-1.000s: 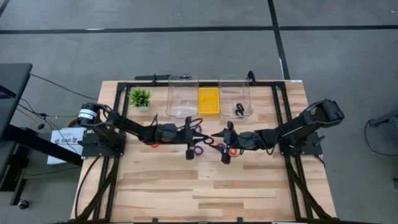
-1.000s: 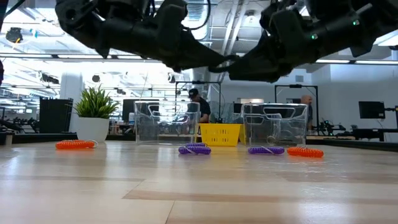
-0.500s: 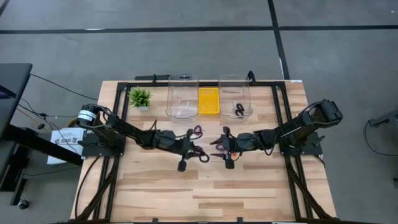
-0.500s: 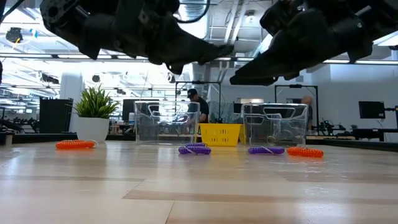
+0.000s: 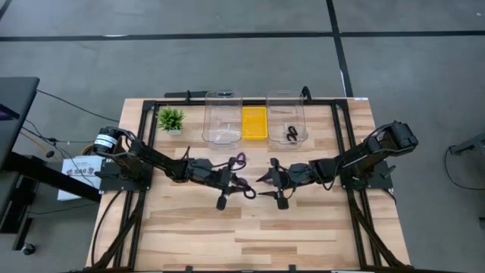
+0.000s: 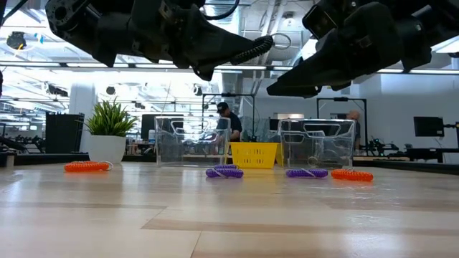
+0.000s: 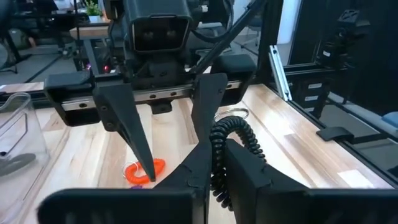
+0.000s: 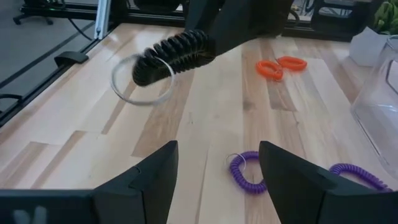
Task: Sort spring keychains
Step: Put the black spring keychain into the right transparent bin
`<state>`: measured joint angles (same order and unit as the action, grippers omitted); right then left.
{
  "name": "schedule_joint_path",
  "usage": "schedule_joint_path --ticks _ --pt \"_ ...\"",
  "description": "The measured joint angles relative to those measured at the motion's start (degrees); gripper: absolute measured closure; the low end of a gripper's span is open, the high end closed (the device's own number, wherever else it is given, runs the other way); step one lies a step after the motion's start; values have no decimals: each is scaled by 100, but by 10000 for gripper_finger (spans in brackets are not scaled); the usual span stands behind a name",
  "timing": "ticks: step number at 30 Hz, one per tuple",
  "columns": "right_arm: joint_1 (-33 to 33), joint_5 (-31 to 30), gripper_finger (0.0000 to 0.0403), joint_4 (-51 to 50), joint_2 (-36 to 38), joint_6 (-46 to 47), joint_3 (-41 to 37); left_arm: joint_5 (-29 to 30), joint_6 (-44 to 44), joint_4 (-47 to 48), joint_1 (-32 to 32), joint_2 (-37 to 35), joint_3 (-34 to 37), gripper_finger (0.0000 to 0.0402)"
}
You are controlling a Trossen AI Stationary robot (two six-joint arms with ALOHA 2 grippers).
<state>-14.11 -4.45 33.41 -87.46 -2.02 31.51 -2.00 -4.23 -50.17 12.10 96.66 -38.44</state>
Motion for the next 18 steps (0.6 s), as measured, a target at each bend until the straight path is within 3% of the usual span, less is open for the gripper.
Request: schedule_joint_path --ticks 18 --pt "-317 2 187 577 4 -445 2 498 -44 172 -20 4 2 366"
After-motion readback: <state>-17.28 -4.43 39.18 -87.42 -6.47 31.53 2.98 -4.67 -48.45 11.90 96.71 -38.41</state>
